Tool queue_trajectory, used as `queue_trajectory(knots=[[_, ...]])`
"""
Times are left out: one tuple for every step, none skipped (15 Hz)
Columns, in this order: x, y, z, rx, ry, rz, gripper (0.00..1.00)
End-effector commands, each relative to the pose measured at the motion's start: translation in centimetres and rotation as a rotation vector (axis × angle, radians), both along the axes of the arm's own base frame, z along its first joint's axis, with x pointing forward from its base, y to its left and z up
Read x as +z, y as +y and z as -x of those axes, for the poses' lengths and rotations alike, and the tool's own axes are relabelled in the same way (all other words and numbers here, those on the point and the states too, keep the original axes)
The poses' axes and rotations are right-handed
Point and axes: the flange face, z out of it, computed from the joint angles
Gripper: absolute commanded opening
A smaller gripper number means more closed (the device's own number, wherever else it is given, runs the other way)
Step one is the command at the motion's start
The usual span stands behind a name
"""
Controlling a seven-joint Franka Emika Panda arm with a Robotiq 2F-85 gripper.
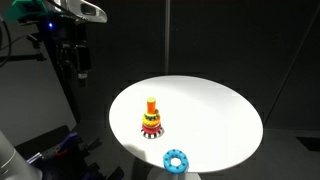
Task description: Remove the green ring from the ring stacking stand and place it on the table
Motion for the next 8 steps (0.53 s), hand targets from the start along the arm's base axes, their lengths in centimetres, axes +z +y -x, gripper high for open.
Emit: queue_trajectory(knots=[[-0.5,-0.4,-2.0,-0.031,-0.039,0.020,1.00],[-0.8,-0.4,-2.7,-0.034,-0.048,0.021,1.00],[-1.0,-0.4,-3.4,-0.041,-0.057,0.022,1.00],[-1.3,-0.5,-4.1,-0.047,-0.065,0.026,1.00],[-1.7,-0.5,-4.8,-0.051,-0.069,0.027,1.00],[-2.0,-0.5,-5.5,-0.058,-0.071,0.029,1.00],[-2.5,-0.6,-6.3,-0.063,-0.069,0.030,1.00],[-2.8,-0.7,-7.2,-0.071,-0.069,0.031,1.00]])
